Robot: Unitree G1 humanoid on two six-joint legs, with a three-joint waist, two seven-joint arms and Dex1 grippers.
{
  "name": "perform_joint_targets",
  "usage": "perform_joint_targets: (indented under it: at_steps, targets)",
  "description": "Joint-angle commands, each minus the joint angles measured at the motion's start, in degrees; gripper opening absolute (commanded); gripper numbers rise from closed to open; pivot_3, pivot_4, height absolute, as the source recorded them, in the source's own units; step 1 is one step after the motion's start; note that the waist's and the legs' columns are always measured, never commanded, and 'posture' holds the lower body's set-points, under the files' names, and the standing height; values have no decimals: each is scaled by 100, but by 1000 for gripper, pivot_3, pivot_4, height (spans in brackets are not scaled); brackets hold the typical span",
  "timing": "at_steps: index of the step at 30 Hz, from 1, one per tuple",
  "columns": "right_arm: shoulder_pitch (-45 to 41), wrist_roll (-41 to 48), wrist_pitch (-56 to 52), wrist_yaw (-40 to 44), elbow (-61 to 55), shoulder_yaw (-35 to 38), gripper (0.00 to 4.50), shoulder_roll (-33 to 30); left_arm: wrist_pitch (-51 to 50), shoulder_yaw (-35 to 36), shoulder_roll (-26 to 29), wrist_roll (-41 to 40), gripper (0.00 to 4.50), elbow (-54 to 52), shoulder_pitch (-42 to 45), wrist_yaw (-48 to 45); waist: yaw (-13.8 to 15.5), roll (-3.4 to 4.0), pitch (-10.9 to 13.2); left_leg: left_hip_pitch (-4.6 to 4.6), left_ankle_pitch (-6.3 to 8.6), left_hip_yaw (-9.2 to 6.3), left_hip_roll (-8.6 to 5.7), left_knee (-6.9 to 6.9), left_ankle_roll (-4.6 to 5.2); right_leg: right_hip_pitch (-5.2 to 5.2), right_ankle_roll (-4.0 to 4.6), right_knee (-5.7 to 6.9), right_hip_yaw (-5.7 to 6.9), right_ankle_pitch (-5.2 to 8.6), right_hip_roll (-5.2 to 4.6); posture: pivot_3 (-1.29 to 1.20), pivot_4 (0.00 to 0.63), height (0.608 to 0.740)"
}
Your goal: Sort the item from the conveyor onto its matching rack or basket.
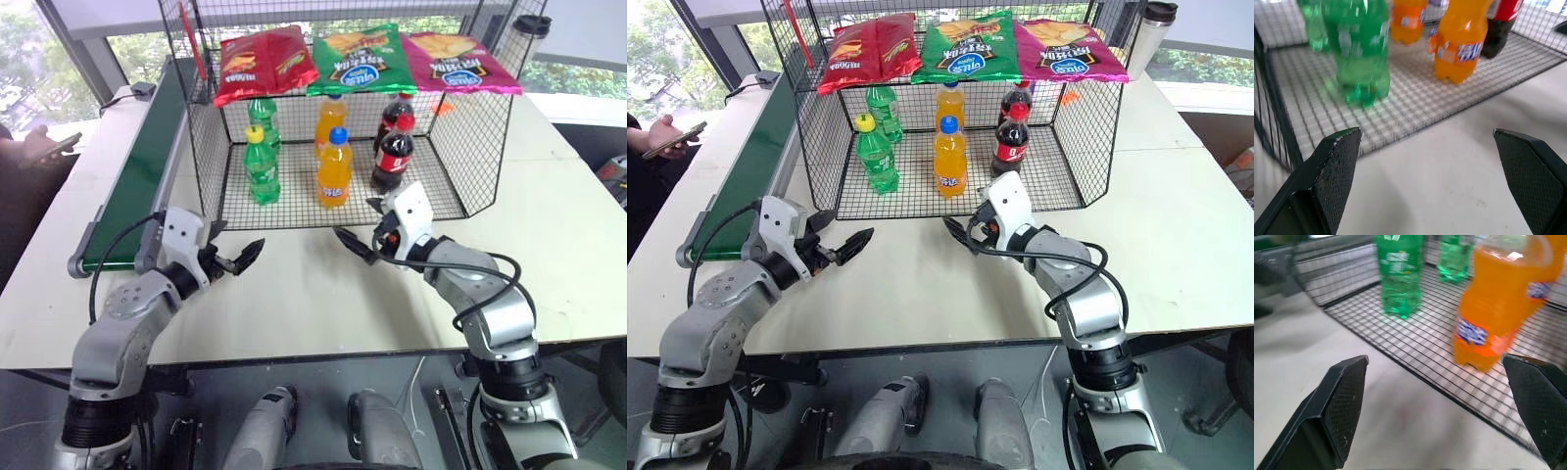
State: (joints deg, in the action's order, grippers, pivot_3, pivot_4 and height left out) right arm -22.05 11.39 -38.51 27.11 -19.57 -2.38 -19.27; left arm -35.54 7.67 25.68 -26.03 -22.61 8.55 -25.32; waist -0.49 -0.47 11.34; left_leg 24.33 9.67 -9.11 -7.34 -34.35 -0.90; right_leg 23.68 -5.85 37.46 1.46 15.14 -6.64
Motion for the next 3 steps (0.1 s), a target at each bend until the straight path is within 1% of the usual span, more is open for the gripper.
perform_joint_targets:
  at_steps: [1,3]
  targets:
    - [52,48,35,-249,-342,261,4474,23,149,-34,-53,54,4500,-151,-8,42,-4,1,0,0,0,0,0,0,0,0,0,0,0,0,1,0,150,739]
    - [142,41,37,-289,-369,295,4474,-39,233,-91,-86,102,4500,-117,-29,1,-5,0,0,0,-1,1,1,1,0,1,0,0,0,0,0,0,150,739]
